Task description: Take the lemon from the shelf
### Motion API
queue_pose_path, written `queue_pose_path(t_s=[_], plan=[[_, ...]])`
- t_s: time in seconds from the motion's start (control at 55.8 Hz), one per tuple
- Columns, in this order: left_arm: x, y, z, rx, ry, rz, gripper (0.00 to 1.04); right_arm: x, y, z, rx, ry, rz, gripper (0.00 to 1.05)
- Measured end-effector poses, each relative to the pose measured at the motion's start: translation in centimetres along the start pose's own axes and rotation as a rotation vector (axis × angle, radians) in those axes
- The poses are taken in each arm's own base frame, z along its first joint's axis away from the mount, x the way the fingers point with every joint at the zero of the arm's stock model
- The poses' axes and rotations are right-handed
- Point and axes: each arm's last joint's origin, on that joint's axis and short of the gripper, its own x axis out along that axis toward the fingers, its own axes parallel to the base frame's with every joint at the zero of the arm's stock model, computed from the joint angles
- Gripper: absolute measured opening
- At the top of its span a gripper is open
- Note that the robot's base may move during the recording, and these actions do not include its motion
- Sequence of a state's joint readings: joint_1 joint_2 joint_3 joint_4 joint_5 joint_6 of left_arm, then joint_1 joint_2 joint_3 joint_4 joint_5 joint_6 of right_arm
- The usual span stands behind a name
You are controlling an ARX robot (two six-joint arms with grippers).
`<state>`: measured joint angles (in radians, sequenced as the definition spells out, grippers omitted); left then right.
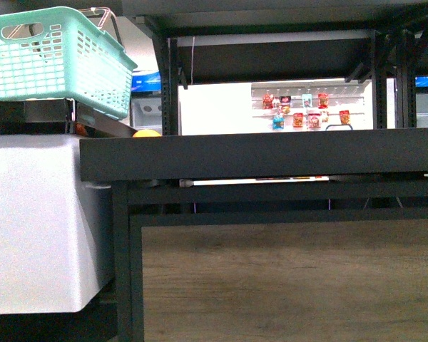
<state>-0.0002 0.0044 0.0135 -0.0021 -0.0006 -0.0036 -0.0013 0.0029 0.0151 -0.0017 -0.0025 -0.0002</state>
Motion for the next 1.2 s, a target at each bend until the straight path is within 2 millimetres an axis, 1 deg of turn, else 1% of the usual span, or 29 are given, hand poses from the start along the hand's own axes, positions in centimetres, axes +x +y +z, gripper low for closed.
queue_pose_path(t_s=[1.202], plan=[[0.0,0.0,0.0,0.0,0.0,0.0,0.97,0.0,0.0,0.0,0.0,0.0,0.001,0.97]])
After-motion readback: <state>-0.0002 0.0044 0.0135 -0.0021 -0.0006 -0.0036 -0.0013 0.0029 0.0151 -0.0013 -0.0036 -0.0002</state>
